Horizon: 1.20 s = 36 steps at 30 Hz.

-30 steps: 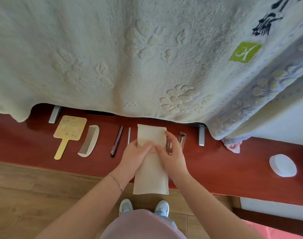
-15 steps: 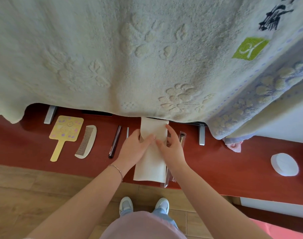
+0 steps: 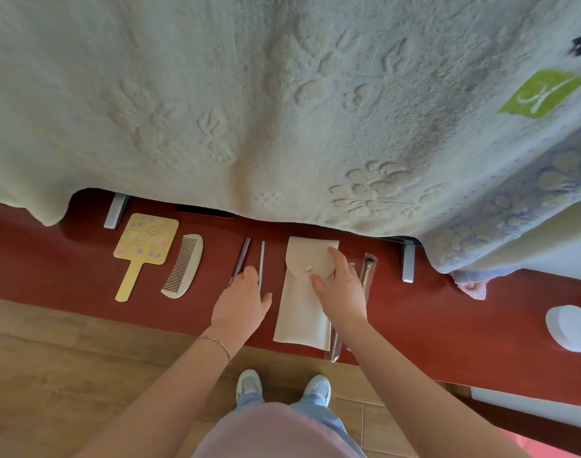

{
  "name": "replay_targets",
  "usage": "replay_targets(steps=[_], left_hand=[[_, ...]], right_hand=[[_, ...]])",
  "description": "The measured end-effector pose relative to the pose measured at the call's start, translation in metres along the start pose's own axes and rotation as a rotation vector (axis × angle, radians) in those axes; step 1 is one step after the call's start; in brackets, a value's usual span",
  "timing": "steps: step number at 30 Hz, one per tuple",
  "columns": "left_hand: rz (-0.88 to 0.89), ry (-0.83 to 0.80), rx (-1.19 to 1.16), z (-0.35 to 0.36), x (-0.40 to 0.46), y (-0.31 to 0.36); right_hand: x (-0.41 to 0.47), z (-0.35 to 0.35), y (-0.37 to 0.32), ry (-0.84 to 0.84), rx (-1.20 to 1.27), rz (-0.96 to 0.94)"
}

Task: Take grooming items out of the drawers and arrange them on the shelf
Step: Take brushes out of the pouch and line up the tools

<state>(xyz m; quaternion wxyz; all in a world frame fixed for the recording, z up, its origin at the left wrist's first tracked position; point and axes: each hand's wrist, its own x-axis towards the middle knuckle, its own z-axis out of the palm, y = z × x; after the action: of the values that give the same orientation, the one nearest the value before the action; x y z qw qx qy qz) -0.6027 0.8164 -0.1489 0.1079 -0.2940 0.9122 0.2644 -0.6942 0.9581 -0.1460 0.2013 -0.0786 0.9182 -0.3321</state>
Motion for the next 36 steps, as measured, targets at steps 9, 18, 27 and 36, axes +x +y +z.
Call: replay_targets(steps=[9, 18, 27, 36], left_hand=[[0.099, 0.042, 0.07, 0.006, -0.001, -0.007], [0.101, 0.092, 0.128, 0.009, -0.004, -0.011], [0.166, 0.084, 0.061, -0.001, -0.012, -0.013], [0.441, 0.114, -0.176, -0.015, -0.05, -0.015]], right_hand=[[0.005, -0.004, 0.0, -0.001, -0.411, -0.148], [-0.015, -0.008, -0.023, 0.072, -0.258, -0.301], [-0.025, -0.003, -0.033, -0.076, -0.018, -0.158], [-0.015, -0.009, -0.056, -0.223, 0.601, 0.097]])
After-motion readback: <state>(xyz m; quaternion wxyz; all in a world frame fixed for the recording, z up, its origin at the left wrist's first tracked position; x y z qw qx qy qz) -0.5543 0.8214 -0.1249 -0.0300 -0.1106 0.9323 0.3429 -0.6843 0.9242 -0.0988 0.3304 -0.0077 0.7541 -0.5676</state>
